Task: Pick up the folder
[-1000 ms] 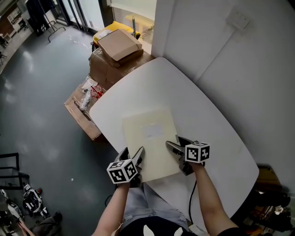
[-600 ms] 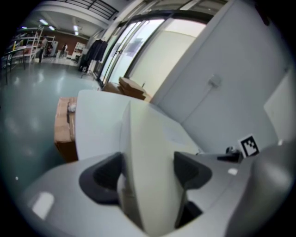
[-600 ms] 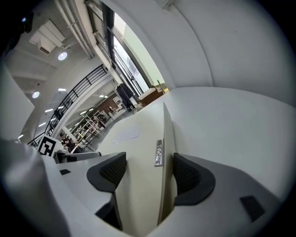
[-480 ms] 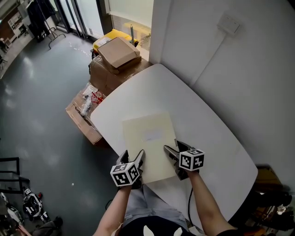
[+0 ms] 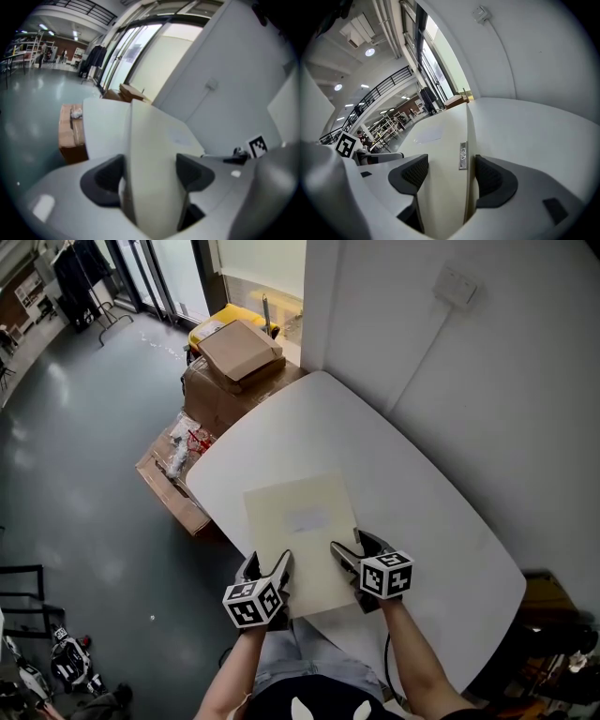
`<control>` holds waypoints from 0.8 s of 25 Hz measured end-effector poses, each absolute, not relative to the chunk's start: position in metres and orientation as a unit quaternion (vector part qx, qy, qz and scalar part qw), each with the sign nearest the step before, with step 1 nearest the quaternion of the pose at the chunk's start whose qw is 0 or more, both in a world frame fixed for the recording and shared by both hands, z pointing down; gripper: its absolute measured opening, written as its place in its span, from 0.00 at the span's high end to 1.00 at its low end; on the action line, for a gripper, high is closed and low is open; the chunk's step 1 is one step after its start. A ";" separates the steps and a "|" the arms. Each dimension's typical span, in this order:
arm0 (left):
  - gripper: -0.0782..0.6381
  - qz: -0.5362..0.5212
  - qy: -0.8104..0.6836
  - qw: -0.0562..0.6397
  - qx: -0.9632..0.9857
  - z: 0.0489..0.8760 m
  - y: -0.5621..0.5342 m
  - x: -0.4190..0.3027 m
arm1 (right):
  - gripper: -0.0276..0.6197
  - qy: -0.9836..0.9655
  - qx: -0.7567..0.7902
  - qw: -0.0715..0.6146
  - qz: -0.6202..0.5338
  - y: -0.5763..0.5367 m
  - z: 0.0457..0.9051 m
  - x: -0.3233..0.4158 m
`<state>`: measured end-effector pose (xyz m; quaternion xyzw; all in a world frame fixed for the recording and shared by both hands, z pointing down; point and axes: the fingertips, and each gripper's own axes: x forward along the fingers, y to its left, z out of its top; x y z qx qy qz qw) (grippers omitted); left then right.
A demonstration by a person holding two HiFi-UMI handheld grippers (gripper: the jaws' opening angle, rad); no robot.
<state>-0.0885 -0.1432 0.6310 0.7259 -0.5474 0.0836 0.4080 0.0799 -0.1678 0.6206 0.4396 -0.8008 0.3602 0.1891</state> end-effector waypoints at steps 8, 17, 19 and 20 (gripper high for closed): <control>0.42 0.082 -0.552 0.361 0.747 0.598 -0.148 -0.088 | 0.50 -0.803 0.455 0.159 0.350 -0.165 0.595 0.081; 0.41 0.067 -0.552 0.317 0.768 0.558 -0.149 -0.087 | 0.50 -0.816 0.474 0.131 0.304 -0.162 0.554 0.080; 0.41 0.062 -0.553 0.310 0.771 0.549 -0.148 -0.086 | 0.50 -0.817 0.476 0.124 0.301 -0.160 0.546 0.080; 0.41 0.061 -0.554 0.305 0.772 0.544 -0.147 -0.086 | 0.50 -0.818 0.476 0.121 0.299 -0.159 0.542 0.080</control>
